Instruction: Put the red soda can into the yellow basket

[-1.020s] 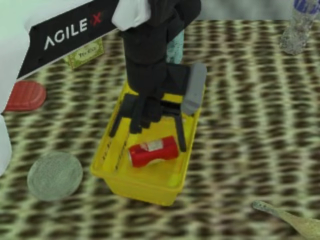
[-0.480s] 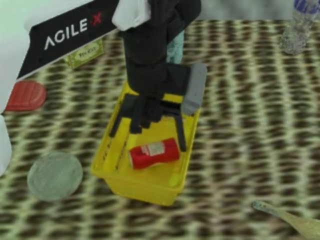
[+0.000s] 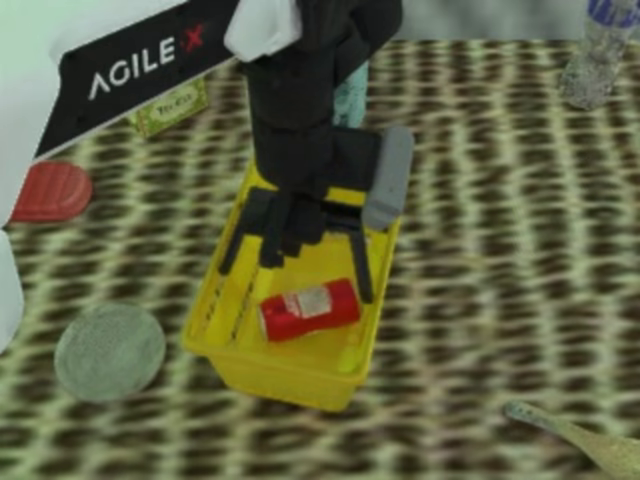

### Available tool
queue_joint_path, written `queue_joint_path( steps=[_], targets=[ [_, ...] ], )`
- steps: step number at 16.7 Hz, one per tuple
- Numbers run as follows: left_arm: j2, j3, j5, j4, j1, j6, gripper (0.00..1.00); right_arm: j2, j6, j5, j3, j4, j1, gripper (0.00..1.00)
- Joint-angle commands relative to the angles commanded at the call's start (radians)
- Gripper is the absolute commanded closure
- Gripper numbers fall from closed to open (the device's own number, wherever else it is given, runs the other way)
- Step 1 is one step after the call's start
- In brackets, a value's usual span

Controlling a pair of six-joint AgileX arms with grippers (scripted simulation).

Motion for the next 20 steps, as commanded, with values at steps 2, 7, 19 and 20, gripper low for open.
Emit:
queue_joint_path(
  steps=[2,7,19,20],
  targets=[
    [0.000,0.000,0.000,0.000,0.000,0.000,1.00,0.000,0.000,0.000,0.000,0.000,0.000,0.00],
    [0.000,0.000,0.000,0.000,0.000,0.000,1.00,0.000,0.000,0.000,0.000,0.000,0.000,0.00],
    [-0.009,0.096,0.000,-0.112,0.033,0.023,1.00,0.000,0.000,0.000,0.000,0.000,0.000,0.00],
    [-0.013,0.124,0.000,-0.146,0.043,0.030,1.00,0.000,0.000,0.000,0.000,0.000,0.000,0.00]
  ],
)
